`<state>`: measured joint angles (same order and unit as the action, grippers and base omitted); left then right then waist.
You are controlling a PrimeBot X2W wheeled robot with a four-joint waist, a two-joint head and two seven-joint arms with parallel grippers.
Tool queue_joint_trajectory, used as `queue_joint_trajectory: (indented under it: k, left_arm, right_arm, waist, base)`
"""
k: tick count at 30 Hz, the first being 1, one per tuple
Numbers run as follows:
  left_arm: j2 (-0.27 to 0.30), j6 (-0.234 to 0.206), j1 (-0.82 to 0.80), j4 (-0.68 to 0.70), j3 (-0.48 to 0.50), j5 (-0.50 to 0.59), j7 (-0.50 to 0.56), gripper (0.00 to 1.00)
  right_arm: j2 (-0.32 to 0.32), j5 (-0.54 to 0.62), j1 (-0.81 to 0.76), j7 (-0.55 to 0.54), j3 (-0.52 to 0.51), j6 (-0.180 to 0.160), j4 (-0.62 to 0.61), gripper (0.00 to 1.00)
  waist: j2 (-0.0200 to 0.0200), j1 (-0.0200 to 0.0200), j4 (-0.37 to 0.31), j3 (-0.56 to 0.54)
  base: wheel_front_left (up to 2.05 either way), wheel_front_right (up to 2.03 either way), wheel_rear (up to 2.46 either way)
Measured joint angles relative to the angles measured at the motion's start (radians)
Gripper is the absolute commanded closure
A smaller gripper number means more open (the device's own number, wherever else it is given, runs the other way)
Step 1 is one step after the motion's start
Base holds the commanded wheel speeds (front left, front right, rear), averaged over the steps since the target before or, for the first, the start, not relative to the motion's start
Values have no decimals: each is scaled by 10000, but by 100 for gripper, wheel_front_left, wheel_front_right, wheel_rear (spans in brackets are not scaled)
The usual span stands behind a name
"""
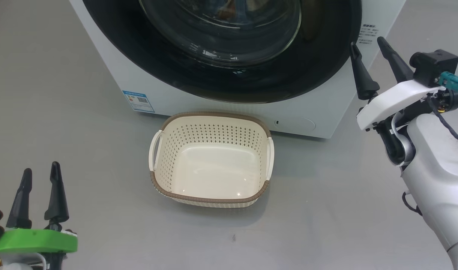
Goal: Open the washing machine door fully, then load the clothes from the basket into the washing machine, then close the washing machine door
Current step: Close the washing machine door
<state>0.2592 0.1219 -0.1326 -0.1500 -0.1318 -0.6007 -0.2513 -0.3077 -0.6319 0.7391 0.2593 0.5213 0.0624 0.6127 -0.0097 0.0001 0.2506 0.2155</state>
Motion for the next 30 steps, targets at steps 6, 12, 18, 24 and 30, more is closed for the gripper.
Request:
queue_joint_trajectory:
  k: [6,12,18,24,30]
  left_arm:
    - [107,0,153,113,-33,270,-2,0]
    - [115,0,434,163,-15,293,-2,0]
    - [117,0,660,284,113,297,-2,0]
    - [102,0,763,493,226,368,-2,0]
    - [84,0,766,673,171,384,-2,0]
  right_arm:
    - [311,44,-660,0,-40,180,-169,0]
    - [575,61,-1406,0,-155,203,-280,0]
    - [731,61,-1918,-4,-401,265,-629,0]
    - [717,209,-2341,-8,-550,307,-1101,0]
    - [709,345,-2872,-8,-809,307,-1488,0]
  waist:
    - [0,-1,-483,-400]
    - [0,-1,-1057,-790]
    - [0,-1,-1697,-1109]
    - [0,-1,-2280,-1315]
    - [0,-1,-2670,-1414]
  base:
    - [0,0,0]
    - [0,0,0]
    - [0,0,0]
    - [0,0,0]
    - [0,0,0]
